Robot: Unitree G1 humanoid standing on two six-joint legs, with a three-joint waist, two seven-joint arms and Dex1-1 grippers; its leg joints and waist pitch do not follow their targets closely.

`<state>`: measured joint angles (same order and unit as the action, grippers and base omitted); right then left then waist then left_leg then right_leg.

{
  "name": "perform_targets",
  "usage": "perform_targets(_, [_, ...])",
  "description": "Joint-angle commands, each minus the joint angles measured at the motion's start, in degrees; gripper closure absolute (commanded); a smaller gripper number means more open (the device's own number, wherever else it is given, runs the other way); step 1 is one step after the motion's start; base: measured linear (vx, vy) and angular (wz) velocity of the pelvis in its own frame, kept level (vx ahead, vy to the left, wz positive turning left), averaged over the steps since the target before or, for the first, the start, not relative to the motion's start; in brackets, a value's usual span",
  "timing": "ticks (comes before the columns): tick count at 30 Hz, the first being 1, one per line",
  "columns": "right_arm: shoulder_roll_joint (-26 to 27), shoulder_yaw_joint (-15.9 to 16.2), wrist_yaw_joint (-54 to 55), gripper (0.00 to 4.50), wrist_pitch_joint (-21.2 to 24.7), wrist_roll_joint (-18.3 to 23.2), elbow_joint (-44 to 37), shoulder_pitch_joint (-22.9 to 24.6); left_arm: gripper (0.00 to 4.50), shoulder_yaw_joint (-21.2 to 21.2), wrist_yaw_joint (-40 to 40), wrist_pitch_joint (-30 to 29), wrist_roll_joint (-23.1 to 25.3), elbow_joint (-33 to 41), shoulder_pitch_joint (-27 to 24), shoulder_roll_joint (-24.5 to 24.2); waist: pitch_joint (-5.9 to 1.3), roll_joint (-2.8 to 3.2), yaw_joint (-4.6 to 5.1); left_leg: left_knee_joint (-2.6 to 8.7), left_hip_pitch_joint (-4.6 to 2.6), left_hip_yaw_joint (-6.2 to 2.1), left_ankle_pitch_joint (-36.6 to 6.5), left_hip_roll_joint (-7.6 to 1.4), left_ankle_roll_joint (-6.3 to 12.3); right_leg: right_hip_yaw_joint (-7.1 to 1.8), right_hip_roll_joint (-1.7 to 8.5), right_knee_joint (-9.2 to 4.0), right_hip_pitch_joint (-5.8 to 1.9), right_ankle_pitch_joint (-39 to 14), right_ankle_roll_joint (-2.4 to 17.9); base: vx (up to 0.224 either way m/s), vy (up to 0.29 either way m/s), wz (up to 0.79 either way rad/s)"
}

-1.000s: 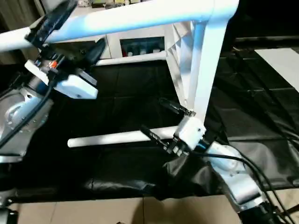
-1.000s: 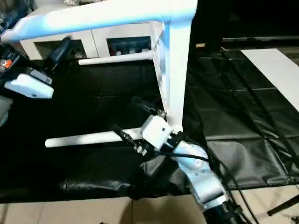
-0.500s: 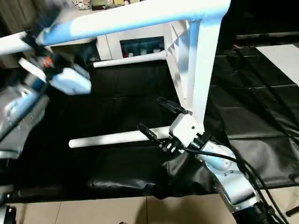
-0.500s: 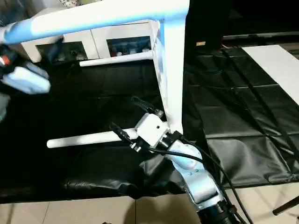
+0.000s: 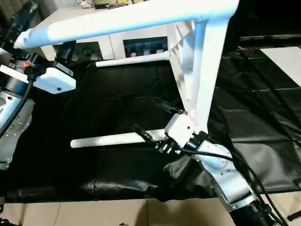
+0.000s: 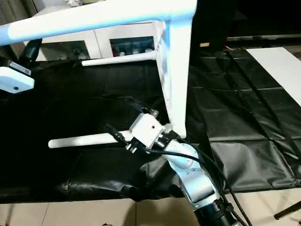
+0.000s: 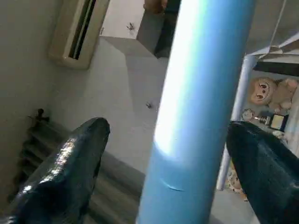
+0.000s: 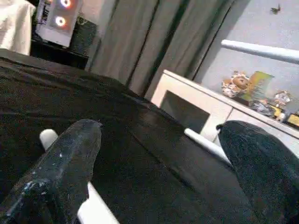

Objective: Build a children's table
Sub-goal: Flip table

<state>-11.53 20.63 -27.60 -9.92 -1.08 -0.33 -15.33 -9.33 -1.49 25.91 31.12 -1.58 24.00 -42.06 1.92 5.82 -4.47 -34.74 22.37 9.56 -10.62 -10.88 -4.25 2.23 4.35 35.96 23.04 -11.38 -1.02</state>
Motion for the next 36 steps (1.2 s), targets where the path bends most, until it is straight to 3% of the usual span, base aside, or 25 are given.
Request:
perform_targets(1, [-0.01, -0.23, -0.43, 0.0, 0.9, -0.48, -0.19, 0.3, 0.35, -1.08, 0.57, -0.7, -0.75, 1.12, -0.28, -0.57, -3.37, 0.32, -0.06, 4.53, -0.86, -1.22, -18.85, -1.43, -0.39, -1.74, 2.69, -3.95, -1.6, -8.71, 9.42, 0.0, 0.0, 0.0])
perform_targets(3, [-0.16, -0.51, -0.47, 0.0, 1.08, -0.17, -0.4, 0.76, 0.49, -0.83, 1.2, -0.95, -1.69, 1.55, -0.12, -0.25, -3.37, 0.11, -0.28, 4.51, -0.81, -1.2, -18.61, -1.4, -0.36, -1.77, 2.71, -3.94, -1.63, -8.72, 9.36, 0.0, 0.0, 0.0])
perform_targets(4, [-0.22, -0.55, -0.62, 0.0, 1.15, -0.04, -0.38, 0.9, 0.63, -0.66, 1.45, -0.95, -1.87, 1.6, 0.07, -0.22, -3.31, 0.31, -0.47, 4.51, -0.84, -1.18, -18.89, -1.37, -0.45, -1.8, 2.74, -3.98, -1.53, -9.54, 9.24, 0.0, 0.0, 0.0])
perform_targets(10, [-0.41, -0.38, -0.87, 0.0, 1.35, -0.17, 0.06, 0.78, 1.13, -0.43, 2.17, -1.61, -3.6, 1.93, 0.71, 0.19, -3.27, 0.21, -0.57, 4.65, -0.84, -1.25, -19.94, -1.4, -0.87, -1.8, 2.67, -4.1, -1.45, -10.75, 8.76, 0.0, 0.0, 0.0])
perform_targets(11, [-0.29, -0.62, -0.64, 0.0, 1.52, -0.01, 0.05, 0.83, 1.21, -0.2, 2.78, -2.08, -4.23, 2.71, 0.43, 0.49, -3.27, -0.19, -0.64, 4.67, -0.77, -1.23, -19.85, -1.38, -0.78, -1.8, 2.72, -4.16, -1.52, -11.06, 8.69, 0.0, 0.0, 0.0])
perform_targets(13, [-0.18, -0.88, -0.36, 0.0, 1.85, 0.15, 0.0, 0.92, 1.34, 0.14, 3.69, -3.1, -5.01, 4.28, -0.07, 1.02, -3.29, 0.04, -0.78, 4.66, -0.82, -1.22, -19.3, -1.46, -0.75, -1.86, 2.84, -4.09, -1.43, -11.03, 8.93, 0.0, 0.0, 0.0])
perform_targets(14, [-0.18, -0.88, -0.36, 0.0, 1.85, 0.15, 0.0, 0.92, 1.45, 0.14, 3.69, -3.1, -5.01, 4.28, -0.07, 1.02, -3.33, -0.21, -0.86, 4.71, -0.69, -1.28, -18.81, -1.51, -0.64, -1.84, 2.83, -3.97, -1.56, -10.4, 9.1, 0.0, 0.0, 0.0])
perform_targets(19, [0.61, -0.82, 0.1, 0.0, 1.65, 0.22, 1.11, 0.99, 1.88, 0.96, 6.62, -6.76, -6.96, 6.6, -1.19, 2.27, -3.35, 0.05, -0.89, 4.63, -0.65, -1.21, -18.44, -1.4, -0.57, -1.79, 2.74, -3.93, -1.52, -8.76, 9.46, 0.0, 0.0, 0.0])
perform_targets(20, [0.71, -0.74, 0.15, 0.0, 1.61, 0.17, 1.16, 1.02, 1.99, 1.08, 6.93, -7.17, -7.16, 6.64, -1.26, 2.38, -3.32, 0.36, -0.86, 4.62, -0.67, -1.23, -18.74, -1.37, -0.67, -1.78, 2.73, -3.91, -1.5, -8.94, 9.44, 0.0, 0.0, 0.0])
perform_targets(24, [0.03, -0.91, -0.83, 0.0, 2.87, 1.62, -2.52, 3.07, 2.24, 0.46, 9.84, -13.62, -10.19, 6.86, -0.61, 3.79, -3.26, 0.31, -0.73, 4.72, -0.88, -1.19, -19.8, -1.43, -1.02, -1.84, 2.67, -4.08, -1.54, -9.57, 9.0, 0.0, 0.0, 0.0])
perform_targets(26, [-0.7, -1.1, -1.48, 0.0, 2.83, 1.75, -2.73, 3.57, 2.39, 0.41, 11.27, -16.51, -11.63, 7.57, -0.23, 4.71, -3.16, -0.16, -1.03, 4.85, -0.82, -1.2, -19.7, -1.46, -0.89, -1.9, 2.79, -4.18, -1.54, -10.97, 8.93, 0.0, 0.0, 0.0])
perform_targets(29, [-1.0, -1.3, -1.94, 0.0, 2.01, 1.59, -1.52, 3.18, 2.41, -0.74, 11.45, -20.01, -14.69, 9.31, 0.08, 6.29, -3.09, 0.2, -0.93, 4.8, -0.84, -1.19, -20.28, -1.42, -0.91, -1.9, 2.84, -4.32, -1.48, -12.37, 8.84, 0.0, 0.0, 0.0])
perform_targets(30, [-1.0, -1.31, -1.92, 0.0, 1.99, 1.56, -1.49, 3.15, 2.41, -0.81, 11.42, -20.13, -14.84, 9.33, 0.11, 6.36, -3.01, -0.05, -0.89, 4.81, -0.85, -1.13, -20.5, -1.39, -0.72, -1.91, 2.83, -4.53, -1.45, -13.2, 8.75, 0.0, 0.0, 0.0])
perform_targets(32, [-0.74, -1.88, -1.19, 0.0, 2.01, 1.26, -1.56, 2.48, 2.41, -2.88, 11.01, -23.9, -18.89, 9.14, 1.41, 8.47, -3.06, -0.08, -0.89, 4.68, -0.79, -1.05, -19.54, -1.26, -0.4, -1.93, 2.85, -4.56, -1.47, -14.21, 8.57, 0.0, 0.0, 0.0])
perform_targets(34, [-0.66, -2.01, -0.98, 0.0, 2.33, 1.36, -2.01, 2.55, 2.41, -3.4, 11.34, -25.23, -19.68, 9.36, 1.7, 9.01, -3.11, 0.06, -0.97, 4.57, -0.65, -1.04, -17.93, -1.22, 0.04, -1.92, 2.84, -4.53, -1.55, -13.99, 8.45, 0.0, 0.0, 0.0])
perform_targets(36, [-0.94, -2.02, -0.92, 0.0, 2.38, 1.37, -2.56, 3.05, 2.41, -5.5, 11.26, -31.79, -24.86, 10.41, 4.44, 12.75, -3.11, -0.01, -1.09, 4.51, -0.7, -0.87, -16.73, -1.22, 0.33, -1.93, 2.76, -4.57, -1.48, -14.14, 8.55, 0.0, 0.0, 0.0])
